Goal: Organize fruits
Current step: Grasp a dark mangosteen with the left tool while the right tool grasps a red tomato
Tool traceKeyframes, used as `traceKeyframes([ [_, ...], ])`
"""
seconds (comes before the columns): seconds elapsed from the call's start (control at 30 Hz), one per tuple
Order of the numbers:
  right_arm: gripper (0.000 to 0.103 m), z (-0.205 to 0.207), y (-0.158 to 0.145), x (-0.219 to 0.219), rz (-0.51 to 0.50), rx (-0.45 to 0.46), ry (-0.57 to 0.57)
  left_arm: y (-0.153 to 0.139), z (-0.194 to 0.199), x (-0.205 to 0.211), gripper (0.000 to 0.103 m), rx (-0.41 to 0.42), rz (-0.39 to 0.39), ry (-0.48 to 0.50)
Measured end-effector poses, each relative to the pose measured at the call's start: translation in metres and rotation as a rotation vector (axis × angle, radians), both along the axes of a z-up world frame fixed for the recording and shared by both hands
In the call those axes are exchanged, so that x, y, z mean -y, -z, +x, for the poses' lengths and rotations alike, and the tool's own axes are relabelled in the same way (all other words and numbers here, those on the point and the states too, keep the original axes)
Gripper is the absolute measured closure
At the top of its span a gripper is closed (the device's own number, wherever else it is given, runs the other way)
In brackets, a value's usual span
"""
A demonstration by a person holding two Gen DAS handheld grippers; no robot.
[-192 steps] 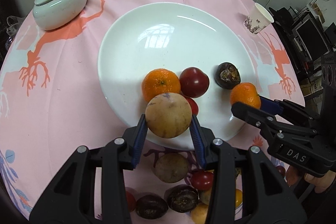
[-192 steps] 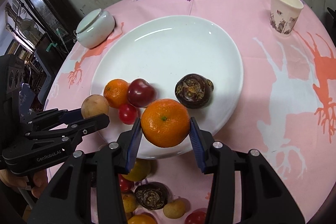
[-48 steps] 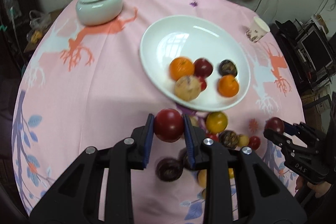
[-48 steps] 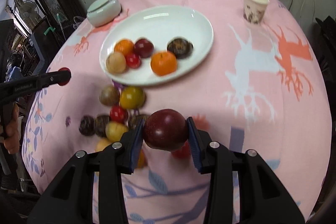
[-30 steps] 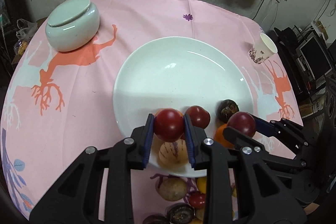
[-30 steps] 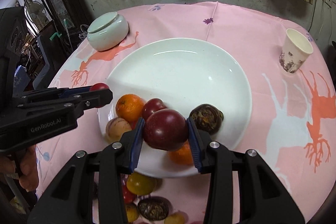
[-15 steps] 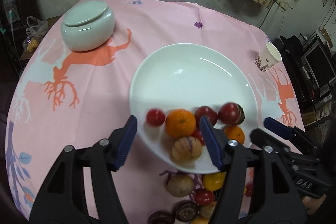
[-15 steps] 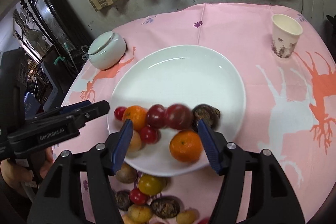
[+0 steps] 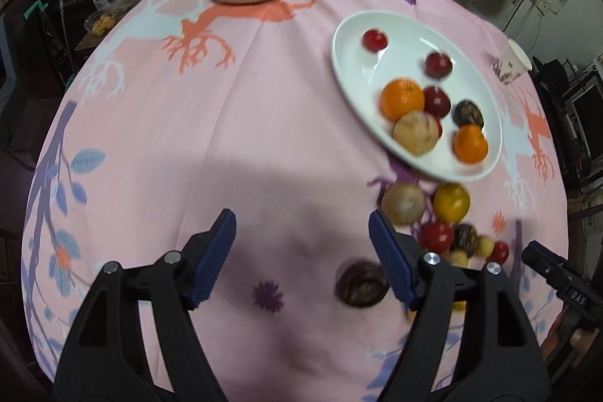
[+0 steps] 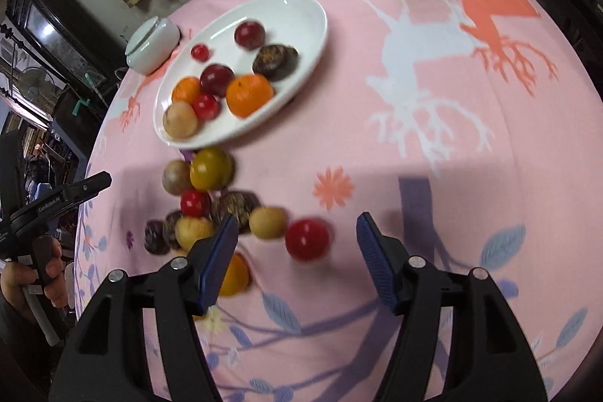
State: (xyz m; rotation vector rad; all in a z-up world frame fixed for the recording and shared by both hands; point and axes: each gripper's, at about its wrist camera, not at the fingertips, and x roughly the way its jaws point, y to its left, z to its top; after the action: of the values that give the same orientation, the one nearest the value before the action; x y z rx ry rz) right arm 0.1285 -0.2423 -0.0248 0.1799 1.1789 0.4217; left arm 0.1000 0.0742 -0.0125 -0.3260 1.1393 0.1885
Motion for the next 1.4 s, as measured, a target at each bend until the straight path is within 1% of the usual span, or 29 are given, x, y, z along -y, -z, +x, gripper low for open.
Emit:
traceKeyframes([
  [0.07, 0.037, -0.007, 0.000, 0.000, 0.001, -0.008, 0.004, 0.004, -0.010, 0.004, 0.028, -0.020, 0.001, 0.013],
  [0.17, 0.037, -0.017, -0.002, -0.007, 0.000, -0.006, -0.021, 0.008, -0.024, 0.012, 0.026, -0.040, 0.012, 0.046],
  [0.27, 0.036, -0.025, -0.003, -0.012, -0.006, -0.007, -0.046, 0.013, -0.034, 0.023, 0.026, -0.059, 0.036, 0.082],
  [0.33, 0.036, -0.029, -0.001, -0.013, -0.006, -0.015, -0.054, 0.017, -0.038, 0.029, 0.026, -0.077, 0.076, 0.090],
  [0.4, 0.036, -0.033, 0.003, -0.014, -0.010, -0.029, -0.058, 0.021, -0.040, 0.034, 0.026, -0.091, 0.075, 0.108],
  [0.53, 0.036, -0.038, 0.009, -0.012, -0.013, -0.053, -0.052, 0.022, -0.039, 0.047, 0.026, -0.080, 0.090, 0.174],
  [0.63, 0.036, -0.040, 0.012, -0.010, -0.015, -0.067, -0.046, 0.026, -0.035, 0.053, 0.026, -0.089, 0.082, 0.213],
  [0.7, 0.036, -0.040, 0.013, -0.007, -0.017, -0.073, -0.038, 0.030, -0.031, 0.056, 0.026, -0.102, 0.073, 0.224],
  [0.87, 0.036, -0.038, 0.018, -0.001, -0.022, -0.093, -0.019, 0.042, -0.021, 0.061, 0.028, -0.132, 0.081, 0.243],
  [0.93, 0.036, -0.037, 0.021, -0.001, -0.025, -0.100, -0.018, 0.046, -0.018, 0.062, 0.033, -0.142, 0.079, 0.251],
  [1.07, 0.036, -0.035, 0.026, -0.002, -0.028, -0.111, -0.020, 0.054, -0.011, 0.066, 0.037, -0.150, 0.062, 0.267],
  [1.1, 0.036, -0.034, 0.027, -0.004, -0.029, -0.114, -0.022, 0.055, -0.009, 0.068, 0.039, -0.152, 0.062, 0.274],
  [1.13, 0.036, -0.033, 0.028, -0.004, -0.030, -0.116, -0.025, 0.058, -0.006, 0.070, 0.041, -0.156, 0.065, 0.280],
  [1.2, 0.036, -0.032, 0.028, -0.006, -0.034, -0.114, -0.028, 0.059, -0.003, 0.074, 0.043, -0.147, 0.099, 0.287],
  [1.27, 0.036, -0.030, 0.027, -0.007, -0.038, -0.103, -0.029, 0.057, -0.001, 0.077, 0.058, -0.137, 0.109, 0.294],
  [1.3, 0.036, -0.029, 0.025, -0.005, -0.037, -0.091, -0.020, 0.056, 0.000, 0.076, 0.061, -0.138, 0.103, 0.287],
  [1.37, 0.036, -0.023, 0.020, 0.002, -0.039, -0.068, 0.023, 0.054, 0.002, 0.069, 0.061, -0.139, 0.069, 0.245],
  [1.4, 0.036, -0.021, 0.020, 0.003, -0.045, -0.064, 0.037, 0.053, 0.001, 0.066, 0.061, -0.137, 0.081, 0.221],
])
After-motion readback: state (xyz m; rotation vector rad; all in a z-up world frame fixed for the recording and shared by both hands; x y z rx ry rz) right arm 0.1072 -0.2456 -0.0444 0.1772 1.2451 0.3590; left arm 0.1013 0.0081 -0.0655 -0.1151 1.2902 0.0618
